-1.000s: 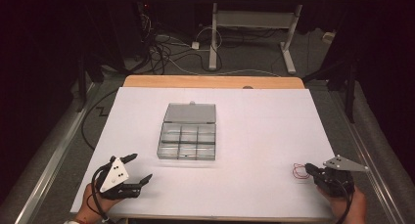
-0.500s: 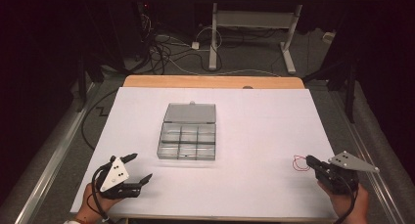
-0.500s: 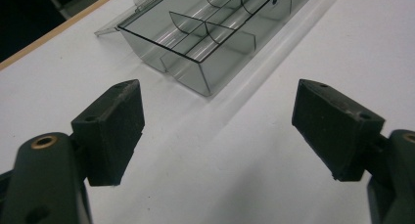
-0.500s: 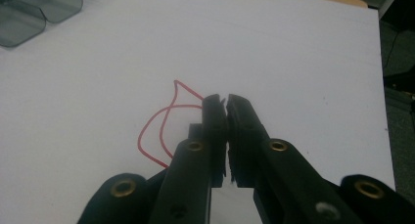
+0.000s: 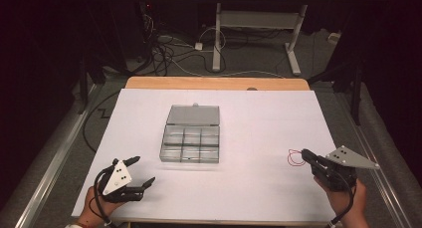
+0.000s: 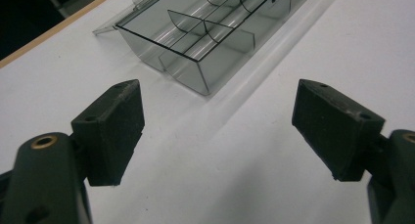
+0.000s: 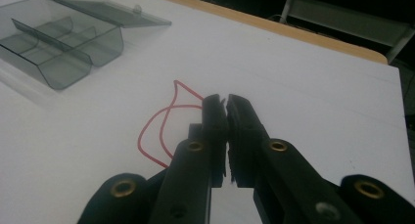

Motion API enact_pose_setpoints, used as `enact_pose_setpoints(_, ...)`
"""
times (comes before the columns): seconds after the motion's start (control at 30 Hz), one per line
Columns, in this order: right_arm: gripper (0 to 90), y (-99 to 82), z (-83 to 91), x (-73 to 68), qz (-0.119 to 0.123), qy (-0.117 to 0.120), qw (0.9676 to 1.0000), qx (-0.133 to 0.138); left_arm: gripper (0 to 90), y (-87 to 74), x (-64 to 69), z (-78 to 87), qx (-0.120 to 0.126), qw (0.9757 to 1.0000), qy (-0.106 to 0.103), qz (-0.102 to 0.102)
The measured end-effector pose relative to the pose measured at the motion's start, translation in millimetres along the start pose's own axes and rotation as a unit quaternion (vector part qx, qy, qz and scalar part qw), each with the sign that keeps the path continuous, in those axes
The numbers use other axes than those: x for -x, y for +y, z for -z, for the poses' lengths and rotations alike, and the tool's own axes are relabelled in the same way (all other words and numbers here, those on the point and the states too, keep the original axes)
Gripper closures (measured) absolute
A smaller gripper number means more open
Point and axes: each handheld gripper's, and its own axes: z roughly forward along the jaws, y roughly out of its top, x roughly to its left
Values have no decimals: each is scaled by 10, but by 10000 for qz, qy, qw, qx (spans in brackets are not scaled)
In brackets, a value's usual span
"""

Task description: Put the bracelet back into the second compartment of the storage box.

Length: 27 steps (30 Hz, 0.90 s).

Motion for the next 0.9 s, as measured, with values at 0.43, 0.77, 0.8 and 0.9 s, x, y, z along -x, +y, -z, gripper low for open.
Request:
enact_pose_setpoints(0.43,880,301,-241,-274,302,340,9988,175,190,-11,3,-9,-21,10000,-34,-42)
enact_pose_setpoints(0.77,880,458,-453,-511,516,601,9967,189,190,-7,8,-5,-11,10000,-30,-62)
enact_pose_setpoints(0.8,881,470,-475,-531,533,629,9964,199,190,-8,7,-4,-3,10000,-33,-59)
enact_pose_setpoints(0.9,881,509,-539,-599,581,707,9956,191,190,-8,5,-9,-17,10000,-34,-57)
